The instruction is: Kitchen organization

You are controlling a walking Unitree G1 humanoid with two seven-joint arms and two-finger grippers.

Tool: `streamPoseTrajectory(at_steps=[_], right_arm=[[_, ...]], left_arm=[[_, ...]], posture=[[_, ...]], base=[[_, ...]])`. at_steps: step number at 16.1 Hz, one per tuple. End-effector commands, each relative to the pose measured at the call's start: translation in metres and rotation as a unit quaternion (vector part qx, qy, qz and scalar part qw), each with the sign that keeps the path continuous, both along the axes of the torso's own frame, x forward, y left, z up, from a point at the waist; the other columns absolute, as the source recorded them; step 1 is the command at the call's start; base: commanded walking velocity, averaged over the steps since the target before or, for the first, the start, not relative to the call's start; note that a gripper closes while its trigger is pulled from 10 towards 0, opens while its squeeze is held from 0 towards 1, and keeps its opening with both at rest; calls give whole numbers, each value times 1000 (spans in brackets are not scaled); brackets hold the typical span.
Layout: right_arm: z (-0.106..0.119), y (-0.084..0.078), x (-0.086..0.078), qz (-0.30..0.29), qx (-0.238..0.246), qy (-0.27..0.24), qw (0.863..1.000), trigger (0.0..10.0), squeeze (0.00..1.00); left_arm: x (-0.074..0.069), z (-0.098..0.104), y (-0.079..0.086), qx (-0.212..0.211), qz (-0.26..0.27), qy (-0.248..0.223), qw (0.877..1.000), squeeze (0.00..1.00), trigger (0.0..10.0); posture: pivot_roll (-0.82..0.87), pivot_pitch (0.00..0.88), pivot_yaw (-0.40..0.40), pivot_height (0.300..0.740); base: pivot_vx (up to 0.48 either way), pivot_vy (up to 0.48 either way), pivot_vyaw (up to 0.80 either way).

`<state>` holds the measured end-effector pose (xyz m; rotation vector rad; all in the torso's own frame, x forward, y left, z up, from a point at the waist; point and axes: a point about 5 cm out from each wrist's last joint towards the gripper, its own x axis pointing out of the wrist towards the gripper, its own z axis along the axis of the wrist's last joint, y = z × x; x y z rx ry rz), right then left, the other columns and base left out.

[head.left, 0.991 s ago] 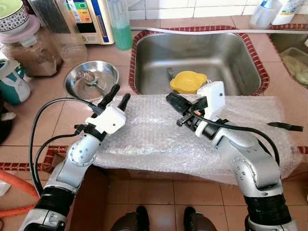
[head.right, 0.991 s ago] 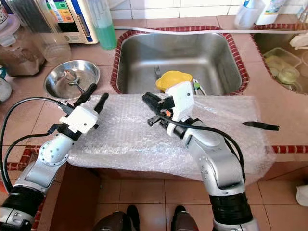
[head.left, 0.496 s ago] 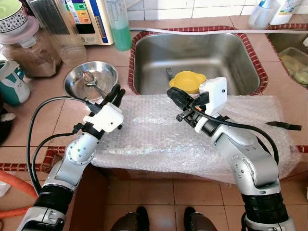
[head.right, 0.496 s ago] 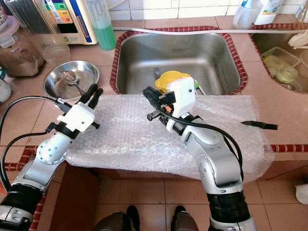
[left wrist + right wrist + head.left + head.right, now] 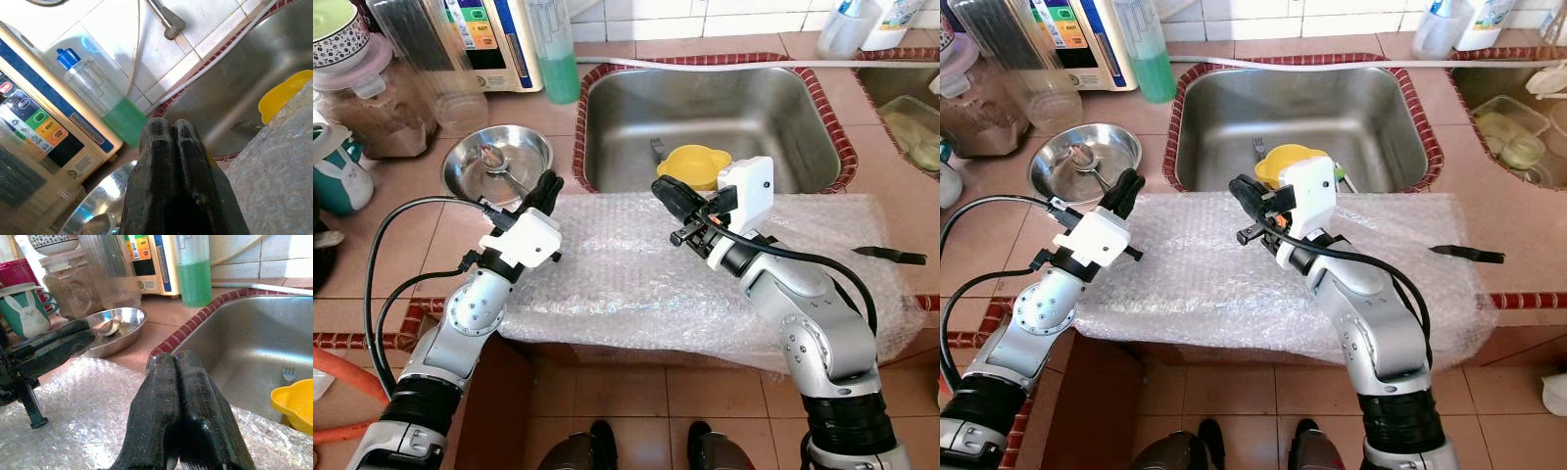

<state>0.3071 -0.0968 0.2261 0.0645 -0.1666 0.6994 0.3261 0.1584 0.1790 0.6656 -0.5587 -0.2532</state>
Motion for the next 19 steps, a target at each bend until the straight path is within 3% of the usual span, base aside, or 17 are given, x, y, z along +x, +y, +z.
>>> streamPoseTrajectory(at_steps=[1, 6, 11, 12, 13, 19], right_arm=[[3, 1, 0, -1, 2, -7, 1000, 10000, 0], [3, 1, 1, -4, 4, -8, 1000, 10000, 0], [3, 0, 1, -4, 3, -9, 1000, 10000, 0], [3, 0, 1, -3, 1, -9, 1000, 10000, 0], [3, 0, 1, -1, 1, -8, 1000, 10000, 0], [3, 2, 2, 5, -2, -8, 1000, 10000, 0]], left_arm=[[-3, -1, 6, 6, 8, -5, 1000, 0, 0], [-7, 13, 9, -1, 25, -52, 998, 0, 0], [-13, 14, 12, 3, 39, -64, 997, 0, 0], [-15, 12, 13, -1, 43, -58, 997, 314, 9451], [-17, 11, 14, -15, 39, -59, 997, 1000, 10000], [-28, 5, 8, -23, 14, -51, 998, 1000, 10000]], posture=[[-152, 250, 115, 740], [-153, 250, 117, 740], [-151, 250, 111, 740], [-149, 250, 109, 740], [-148, 250, 109, 740], [-142, 247, 102, 740]], base=[[0, 0, 0], [0, 0, 0], [0, 0, 0], [0, 0, 0], [0, 0, 0], [0, 0, 0]])
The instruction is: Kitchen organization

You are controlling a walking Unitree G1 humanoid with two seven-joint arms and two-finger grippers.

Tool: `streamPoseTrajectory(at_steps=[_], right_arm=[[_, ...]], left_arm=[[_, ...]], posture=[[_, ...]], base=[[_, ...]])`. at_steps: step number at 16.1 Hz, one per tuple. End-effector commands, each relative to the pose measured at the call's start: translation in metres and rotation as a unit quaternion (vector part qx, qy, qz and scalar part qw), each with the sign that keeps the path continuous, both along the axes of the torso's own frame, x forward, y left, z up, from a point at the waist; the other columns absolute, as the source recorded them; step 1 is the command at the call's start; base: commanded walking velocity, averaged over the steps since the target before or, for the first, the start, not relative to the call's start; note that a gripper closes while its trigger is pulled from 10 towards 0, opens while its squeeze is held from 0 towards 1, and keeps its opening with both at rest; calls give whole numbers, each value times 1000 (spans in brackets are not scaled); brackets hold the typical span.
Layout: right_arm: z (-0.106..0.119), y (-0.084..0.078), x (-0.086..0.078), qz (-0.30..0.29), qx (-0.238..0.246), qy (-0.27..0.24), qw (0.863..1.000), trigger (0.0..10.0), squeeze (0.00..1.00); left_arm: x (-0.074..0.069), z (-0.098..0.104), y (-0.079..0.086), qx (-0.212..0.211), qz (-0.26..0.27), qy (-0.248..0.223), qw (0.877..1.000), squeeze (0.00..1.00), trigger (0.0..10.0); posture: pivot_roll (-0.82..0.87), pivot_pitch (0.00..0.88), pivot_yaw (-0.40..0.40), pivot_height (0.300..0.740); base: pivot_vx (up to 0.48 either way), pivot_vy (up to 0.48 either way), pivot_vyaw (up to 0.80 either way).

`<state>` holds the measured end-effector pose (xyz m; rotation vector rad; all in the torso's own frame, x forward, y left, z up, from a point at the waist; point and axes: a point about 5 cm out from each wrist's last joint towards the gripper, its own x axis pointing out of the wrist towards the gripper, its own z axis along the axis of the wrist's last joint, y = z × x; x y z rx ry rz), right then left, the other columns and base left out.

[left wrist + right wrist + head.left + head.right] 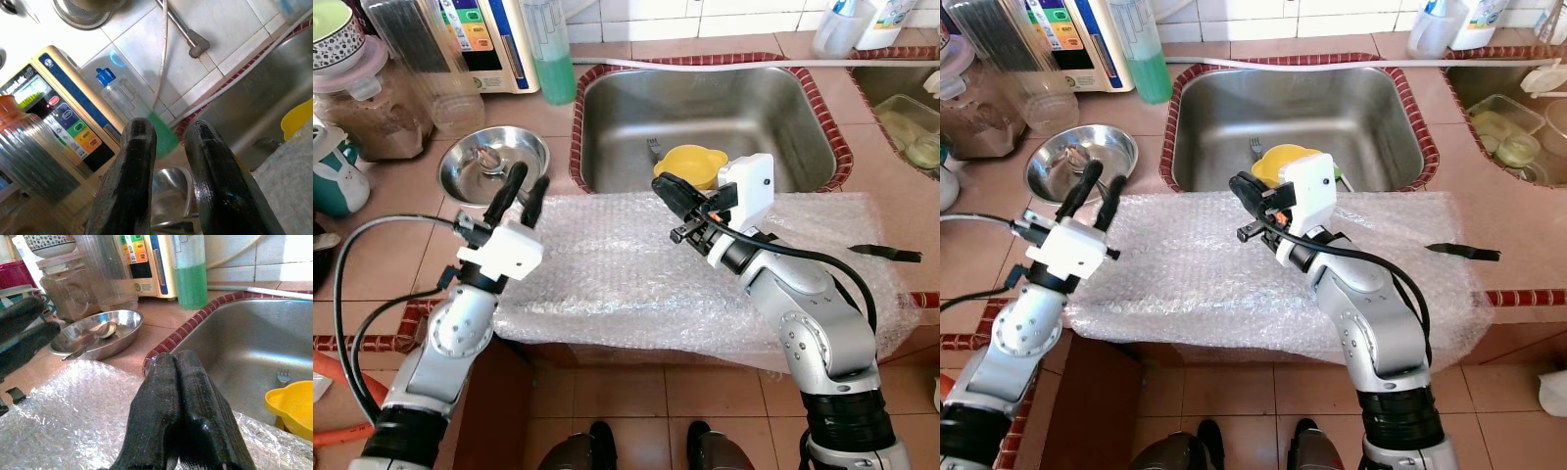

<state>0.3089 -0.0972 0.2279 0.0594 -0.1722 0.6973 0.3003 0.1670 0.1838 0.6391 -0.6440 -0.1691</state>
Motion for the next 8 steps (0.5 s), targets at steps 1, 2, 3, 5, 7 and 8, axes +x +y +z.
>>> streamPoseTrajectory(at_steps=[1, 2, 3, 5, 7, 8], right_arm=[[1, 3, 0, 7, -1, -4, 1000, 10000, 0], [1, 3, -1, 8, -1, -4, 1000, 10000, 0], [0, 4, -1, 8, -1, -4, 1000, 10000, 0], [0, 4, -1, 9, -2, -3, 1000, 10000, 0], [0, 6, -1, 10, -1, -2, 1000, 10000, 0], [-1, 6, 0, 9, -1, -2, 1000, 10000, 0]], left_arm=[[-4, 0, -2, 3, -10, -1, 1000, 1000, 10000], [-5, 0, -4, 4, -14, -1, 1000, 1000, 10000], [-6, -1, -5, 4, -19, 2, 1000, 1000, 10000], [-8, -4, -6, 7, -27, 7, 1000, 1000, 10000], [-8, -5, -7, 6, -28, 10, 1000, 1000, 10000], [-7, -5, -6, 6, -28, 9, 1000, 1000, 10000]], posture=[[-141, 249, 103, 740], [-140, 250, 103, 740], [-139, 250, 103, 740], [-140, 250, 104, 740], [-142, 249, 105, 740], [-144, 246, 104, 740]], base=[[0, 0, 0], [0, 0, 0], [0, 0, 0], [0, 0, 0], [0, 0, 0], [0, 0, 0]])
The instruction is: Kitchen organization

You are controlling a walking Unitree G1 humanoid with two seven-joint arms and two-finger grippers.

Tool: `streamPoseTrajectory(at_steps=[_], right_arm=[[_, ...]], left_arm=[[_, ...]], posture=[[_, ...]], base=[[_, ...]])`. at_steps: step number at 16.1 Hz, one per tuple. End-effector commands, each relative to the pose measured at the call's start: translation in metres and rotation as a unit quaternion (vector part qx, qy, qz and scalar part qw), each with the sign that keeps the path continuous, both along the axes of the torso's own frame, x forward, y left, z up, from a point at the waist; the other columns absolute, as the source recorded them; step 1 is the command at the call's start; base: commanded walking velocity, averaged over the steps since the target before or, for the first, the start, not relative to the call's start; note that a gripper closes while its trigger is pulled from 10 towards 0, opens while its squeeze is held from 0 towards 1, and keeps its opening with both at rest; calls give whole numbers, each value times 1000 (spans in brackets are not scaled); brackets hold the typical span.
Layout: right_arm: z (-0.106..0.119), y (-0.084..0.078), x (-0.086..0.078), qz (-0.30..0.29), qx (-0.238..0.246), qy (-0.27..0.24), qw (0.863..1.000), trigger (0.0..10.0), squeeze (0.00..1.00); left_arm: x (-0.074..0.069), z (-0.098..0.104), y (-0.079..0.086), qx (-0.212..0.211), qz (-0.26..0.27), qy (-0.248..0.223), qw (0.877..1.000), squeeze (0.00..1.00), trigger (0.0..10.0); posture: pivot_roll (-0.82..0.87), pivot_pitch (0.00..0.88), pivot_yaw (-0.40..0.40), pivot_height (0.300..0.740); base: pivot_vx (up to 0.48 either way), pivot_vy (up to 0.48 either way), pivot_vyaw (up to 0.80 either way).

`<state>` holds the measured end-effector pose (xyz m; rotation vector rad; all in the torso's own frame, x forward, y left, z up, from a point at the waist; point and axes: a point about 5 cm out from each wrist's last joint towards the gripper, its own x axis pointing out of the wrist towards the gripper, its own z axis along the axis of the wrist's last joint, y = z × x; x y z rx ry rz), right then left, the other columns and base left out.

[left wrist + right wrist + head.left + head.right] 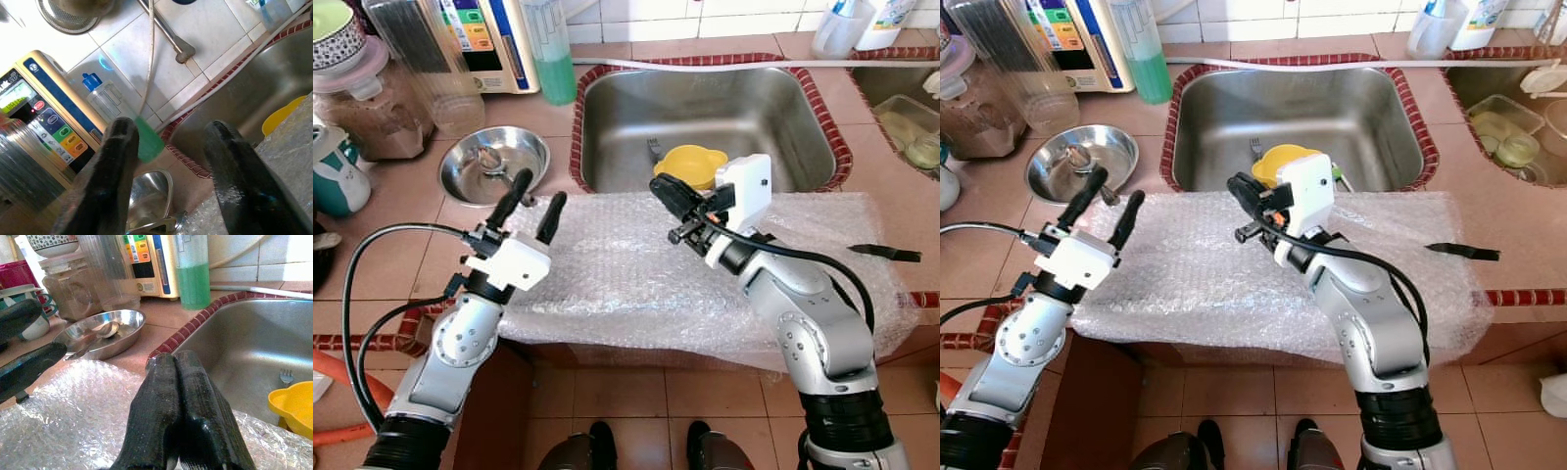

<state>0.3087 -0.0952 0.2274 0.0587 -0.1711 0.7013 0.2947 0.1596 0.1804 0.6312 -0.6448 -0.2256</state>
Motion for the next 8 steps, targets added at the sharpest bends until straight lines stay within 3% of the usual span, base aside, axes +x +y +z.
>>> streamPoseTrajectory(at_steps=[1, 5, 8], right_arm=[[0, 3, 0, 7, -1, -3, 1000, 10000, 0], [0, 5, 1, 14, -1, -2, 1000, 10000, 0], [-12, 5, 0, 4, -20, 23, 1000, 10000, 0]], left_arm=[[-1, -1, 0, 1, -3, 1, 1000, 1000, 10000], [-1, -4, -6, 17, -28, 15, 999, 1000, 10000], [0, -8, -10, 24, -37, 23, 999, 1000, 10000]], posture=[[-143, 244, 104, 740], [-127, 241, 94, 740], [-120, 248, 96, 740]], base=[[0, 0, 0], [0, 0, 0], [0, 0, 0]])
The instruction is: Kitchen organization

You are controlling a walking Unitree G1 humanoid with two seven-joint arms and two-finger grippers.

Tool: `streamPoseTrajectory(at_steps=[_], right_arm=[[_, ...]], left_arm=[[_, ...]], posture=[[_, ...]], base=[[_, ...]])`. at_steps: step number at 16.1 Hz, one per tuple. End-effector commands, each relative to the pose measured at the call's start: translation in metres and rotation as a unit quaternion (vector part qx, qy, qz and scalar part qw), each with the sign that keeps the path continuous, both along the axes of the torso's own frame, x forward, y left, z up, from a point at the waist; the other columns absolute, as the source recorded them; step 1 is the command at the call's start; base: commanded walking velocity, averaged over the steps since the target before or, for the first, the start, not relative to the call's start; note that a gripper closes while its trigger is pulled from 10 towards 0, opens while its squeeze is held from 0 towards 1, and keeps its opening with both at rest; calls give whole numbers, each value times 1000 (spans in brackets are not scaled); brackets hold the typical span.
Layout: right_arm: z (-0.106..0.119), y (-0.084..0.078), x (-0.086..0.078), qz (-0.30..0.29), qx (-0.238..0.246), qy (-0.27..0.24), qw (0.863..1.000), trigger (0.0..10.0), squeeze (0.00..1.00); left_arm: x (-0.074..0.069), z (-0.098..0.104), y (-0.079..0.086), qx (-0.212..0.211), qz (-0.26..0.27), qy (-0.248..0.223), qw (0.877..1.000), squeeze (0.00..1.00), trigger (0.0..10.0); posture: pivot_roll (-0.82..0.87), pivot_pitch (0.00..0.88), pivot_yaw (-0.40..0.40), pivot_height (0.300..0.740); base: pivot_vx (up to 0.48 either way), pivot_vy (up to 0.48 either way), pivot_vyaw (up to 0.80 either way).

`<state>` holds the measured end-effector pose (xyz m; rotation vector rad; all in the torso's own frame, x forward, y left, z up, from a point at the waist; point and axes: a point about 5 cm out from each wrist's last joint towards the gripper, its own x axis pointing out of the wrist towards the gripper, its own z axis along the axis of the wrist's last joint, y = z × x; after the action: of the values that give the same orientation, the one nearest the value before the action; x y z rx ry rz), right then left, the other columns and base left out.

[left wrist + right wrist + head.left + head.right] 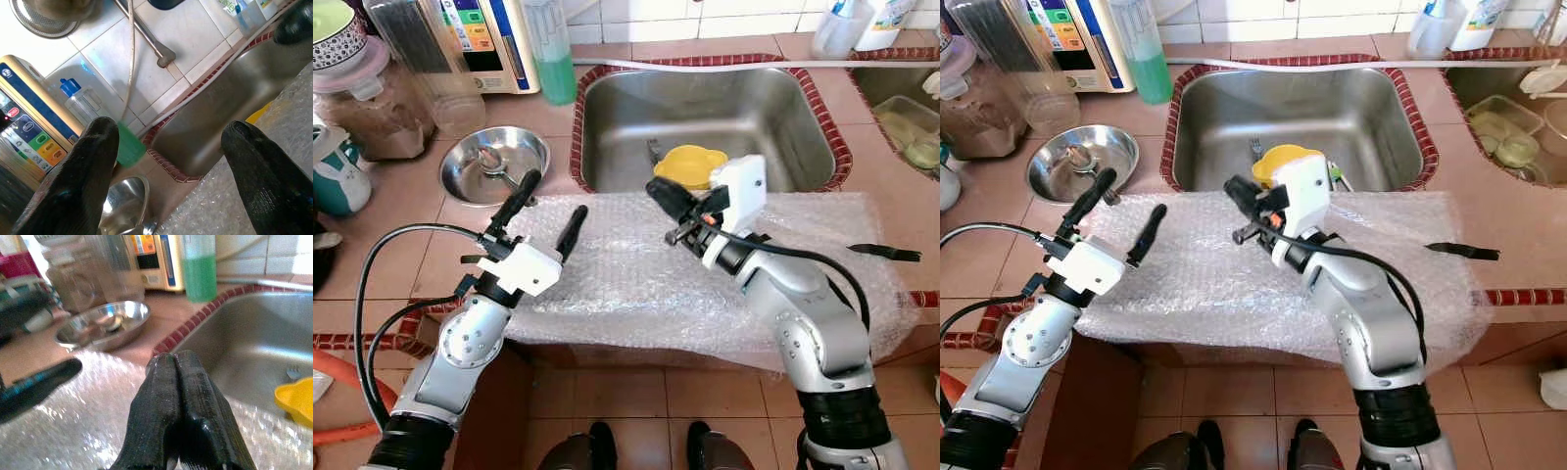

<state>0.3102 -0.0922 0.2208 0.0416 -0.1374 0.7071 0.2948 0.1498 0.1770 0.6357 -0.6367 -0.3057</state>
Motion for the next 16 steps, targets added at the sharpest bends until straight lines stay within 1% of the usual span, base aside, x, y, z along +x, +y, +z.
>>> streamPoseTrajectory(at_steps=[1, 4, 6, 7, 8, 9, 10, 11, 13, 14, 16], right_arm=[[-9, -1, 0, -16, -7, 17, 1000, 10000, 0], [-19, -7, -5, -23, -11, 38, 999, 10000, 0], [-26, -6, -13, 2, -24, 55, 998, 10000, 0], [-31, -4, -19, 29, -42, 63, 997, 10000, 0], [-32, -3, -22, 40, -48, 66, 996, 10000, 0], [-32, -3, -23, 43, -49, 66, 996, 10000, 31], [-31, -3, -24, 47, -50, 66, 995, 10000, 890], [-30, -3, -24, 47, -52, 62, 996, 10000, 1000], [-26, 0, -25, 54, -51, 55, 996, 10000, 980], [-24, 1, -25, 57, -49, 49, 996, 10000, 933], [-19, 2, -26, 63, -40, 37, 997, 10000, 827]], left_arm=[[0, -4, -1, 9, -4, 9, 1000, 1000, 10000], [2, -5, 0, 9, 5, 11, 1000, 1000, 10000], [6, -10, -2, 15, 9, 23, 1000, 1000, 10000], [10, -12, -4, 23, 9, 31, 999, 0, 10000], [12, -14, -6, 27, 10, 33, 999, 0, 10000], [15, -14, -9, 29, 9, 34, 999, 0, 10000], [18, -15, -12, 31, 8, 37, 999, 0, 10000], [21, -16, -14, 38, 9, 38, 999, 0, 10000], [28, -17, -14, 40, 21, 40, 998, 0, 10000], [29, -17, -14, 39, 22, 39, 998, 0, 10000], [35, -16, -9, 34, 45, 40, 998, 0, 10000]], posture=[[-122, 249, 97, 740], [-127, 256, 100, 740], [-142, 262, 101, 740], [-150, 265, 100, 740], [-152, 266, 99, 740], [-160, 266, 97, 740], [-163, 265, 96, 740], [-166, 264, 97, 740], [-168, 263, 96, 740], [-168, 262, 96, 740], [-170, 261, 96, 740]], base=[[0, 0, 0], [0, 0, 0], [0, 0, 0], [0, 0, 0], [0, 0, 0], [0, 0, 0], [0, 0, 0], [0, 0, 0], [0, 0, 0], [0, 0, 0], [0, 0, 0]])
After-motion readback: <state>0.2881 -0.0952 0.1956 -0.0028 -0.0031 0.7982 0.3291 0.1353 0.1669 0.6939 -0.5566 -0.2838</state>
